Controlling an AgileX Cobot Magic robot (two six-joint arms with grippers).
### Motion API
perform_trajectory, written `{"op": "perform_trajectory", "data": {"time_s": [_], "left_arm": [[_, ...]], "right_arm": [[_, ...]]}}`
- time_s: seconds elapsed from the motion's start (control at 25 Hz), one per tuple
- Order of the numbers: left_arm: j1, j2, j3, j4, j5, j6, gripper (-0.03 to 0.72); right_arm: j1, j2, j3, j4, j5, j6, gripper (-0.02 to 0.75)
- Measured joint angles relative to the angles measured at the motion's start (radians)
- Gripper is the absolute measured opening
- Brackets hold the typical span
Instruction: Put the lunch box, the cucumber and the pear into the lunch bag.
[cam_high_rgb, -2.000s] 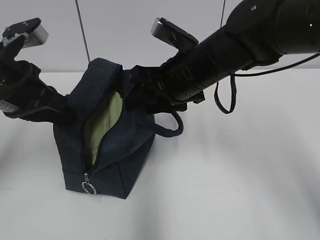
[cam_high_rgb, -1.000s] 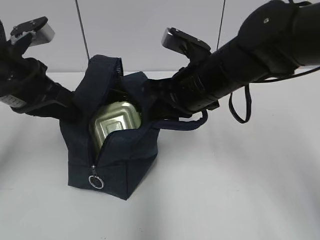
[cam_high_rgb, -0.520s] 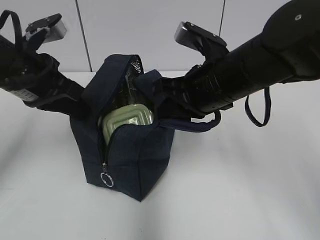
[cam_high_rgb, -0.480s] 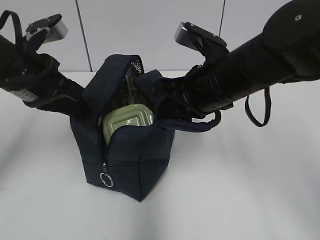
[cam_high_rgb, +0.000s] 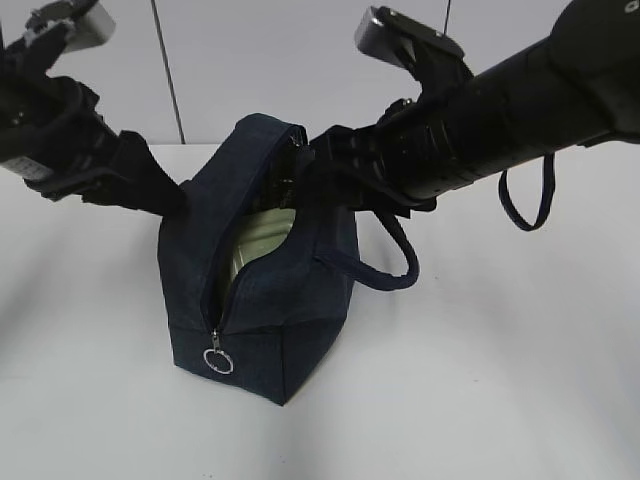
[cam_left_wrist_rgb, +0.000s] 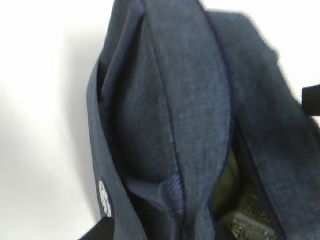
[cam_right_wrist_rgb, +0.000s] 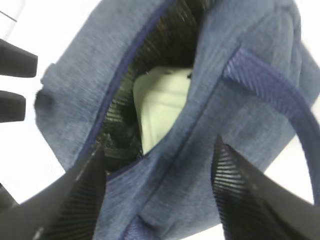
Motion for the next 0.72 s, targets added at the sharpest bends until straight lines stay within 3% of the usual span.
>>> {"op": "perform_trajectory", "data": {"time_s": [0.32, 0.72], "left_arm": [[0.000, -0.221, 0.181, -0.001, -0.238, 0.032, 0.372], [0.000, -0.416, 0.399, -0.008, -0.436, 0.060, 0.358]], "right_arm": [[0.000, -0.134, 0.047, -0.076, -0.014, -0.005, 0.491], [0.007, -0.283, 0.320, -0.147, -0.174, -0.034, 0.432]]}}
